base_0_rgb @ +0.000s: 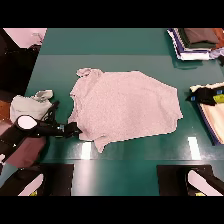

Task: Fold the shirts.

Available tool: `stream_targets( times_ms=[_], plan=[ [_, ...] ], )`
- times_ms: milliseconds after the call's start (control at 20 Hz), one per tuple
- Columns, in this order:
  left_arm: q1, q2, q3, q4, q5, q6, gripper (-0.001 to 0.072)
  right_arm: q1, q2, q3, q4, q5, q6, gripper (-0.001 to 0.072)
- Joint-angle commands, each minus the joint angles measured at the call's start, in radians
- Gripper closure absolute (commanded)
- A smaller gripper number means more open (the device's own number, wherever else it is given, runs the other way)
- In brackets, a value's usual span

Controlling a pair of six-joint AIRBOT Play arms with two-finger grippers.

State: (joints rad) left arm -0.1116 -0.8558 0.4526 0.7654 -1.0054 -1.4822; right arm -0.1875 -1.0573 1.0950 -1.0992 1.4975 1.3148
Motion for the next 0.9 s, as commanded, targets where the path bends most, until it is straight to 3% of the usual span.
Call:
stream_targets(
  times_ms=[0, 200, 300, 500, 750, 800, 850],
  plan=[
    [-0.001, 0.001, 0.116, -0.005, -0.009, 0.05, 0.0684, -0.139, 0.063, -0.216, -0.002, -0.056, 0.001, 0.0277],
    [-0.001, 0.001, 0.19, -0.006, -0.008, 0.05, 0.0684, -0.235, 0.058, -0.445, 0.01, -0.174, 0.0, 0.0285],
    [-0.001, 0.001, 0.19, -0.006, -0.013, 0.05, 0.0684, -0.221, 0.018, -0.492, 0.024, -0.234, -0.029, 0.0409],
    [-0.001, 0.001, 0.19, -0.003, -0.049, 0.05, 0.0684, -0.159, -0.08, -0.483, 0.106, -0.317, -0.06, 0.0409],
    [-0.001, 0.001, 0.19, -0.002, -0.062, 0.05, 0.0684, -0.081, -0.171, -0.411, 0.101, -0.356, -0.06, 0.041],
    [-0.001, 0.001, 0.19, -0.001, -0.063, 0.05, 0.0684, -0.078, -0.18, -0.4, 0.101, -0.352, -0.06, 0.0497],
    [-0.001, 0.001, 0.19, -0.002, -0.066, 0.05, 0.0684, -0.071, -0.183, -0.391, 0.1, -0.346, -0.06, 0.0685]
  ],
)
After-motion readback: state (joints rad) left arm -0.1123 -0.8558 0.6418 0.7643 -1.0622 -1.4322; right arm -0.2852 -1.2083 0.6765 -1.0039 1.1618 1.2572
